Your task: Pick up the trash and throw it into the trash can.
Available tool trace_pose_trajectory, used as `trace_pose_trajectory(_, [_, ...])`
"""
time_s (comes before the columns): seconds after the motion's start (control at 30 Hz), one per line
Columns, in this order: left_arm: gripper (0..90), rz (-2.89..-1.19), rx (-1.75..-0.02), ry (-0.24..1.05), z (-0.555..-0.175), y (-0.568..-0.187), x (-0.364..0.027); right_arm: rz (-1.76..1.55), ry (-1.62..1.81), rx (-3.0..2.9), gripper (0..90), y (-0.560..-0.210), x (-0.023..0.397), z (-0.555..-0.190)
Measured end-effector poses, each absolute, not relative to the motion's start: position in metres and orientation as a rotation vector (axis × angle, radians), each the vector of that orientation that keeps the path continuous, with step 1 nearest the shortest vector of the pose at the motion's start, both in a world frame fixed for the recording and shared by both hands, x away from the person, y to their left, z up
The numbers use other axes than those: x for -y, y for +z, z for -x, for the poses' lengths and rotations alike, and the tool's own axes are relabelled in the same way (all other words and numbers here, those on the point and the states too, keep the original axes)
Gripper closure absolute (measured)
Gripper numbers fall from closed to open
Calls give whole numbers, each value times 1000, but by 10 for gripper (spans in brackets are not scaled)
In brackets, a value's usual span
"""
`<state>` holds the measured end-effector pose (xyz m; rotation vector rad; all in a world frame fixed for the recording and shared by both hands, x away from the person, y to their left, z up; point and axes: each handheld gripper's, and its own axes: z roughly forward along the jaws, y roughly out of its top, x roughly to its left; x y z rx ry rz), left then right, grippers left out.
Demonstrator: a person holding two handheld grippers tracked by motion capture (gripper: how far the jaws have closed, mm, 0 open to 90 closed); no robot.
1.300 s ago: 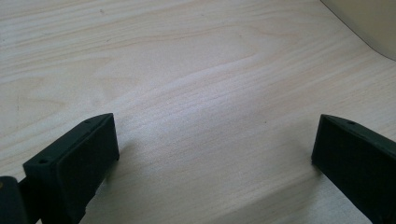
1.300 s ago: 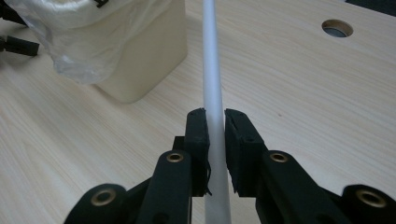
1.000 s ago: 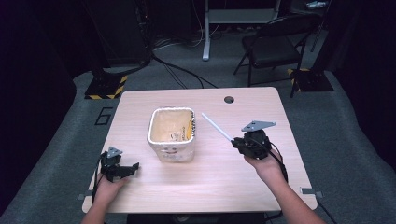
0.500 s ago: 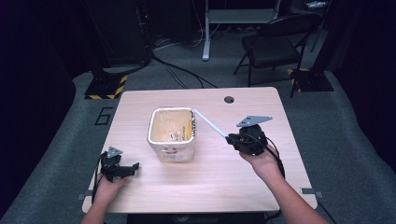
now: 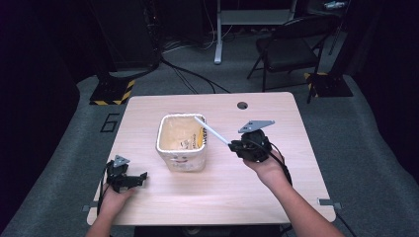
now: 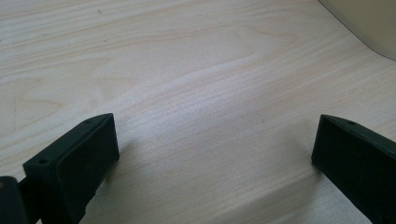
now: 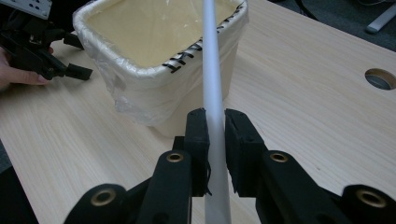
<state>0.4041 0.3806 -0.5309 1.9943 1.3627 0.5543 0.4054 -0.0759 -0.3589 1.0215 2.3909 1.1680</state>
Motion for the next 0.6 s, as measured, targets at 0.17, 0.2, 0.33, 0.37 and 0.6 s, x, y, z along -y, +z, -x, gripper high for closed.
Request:
trace_pose_trajectory(0.17, [3,-1994,-1363,554,-404,-531,-381,-1015,1167,-2404,792,-361,68,-408])
trace_pose_trajectory(0.2, [3,-1994,-1363,554,-404,-531,-381,-1012,1168,-2407,792,-361,66,-409])
trace_pose_trajectory(0.33, [3,-1994,-1363,554,-404,-531,-381,-997,1164,-2419,792,-364,58,-411])
trace_pose_trajectory(0.37, [3,-1994,-1363,554,-404,-531,-381,-997,1161,-2423,792,-364,56,-411])
trace_pose_trajectory(0.6, [3,-1994,-1363,554,-404,-531,-381,-1002,1166,-2432,792,-367,46,-416])
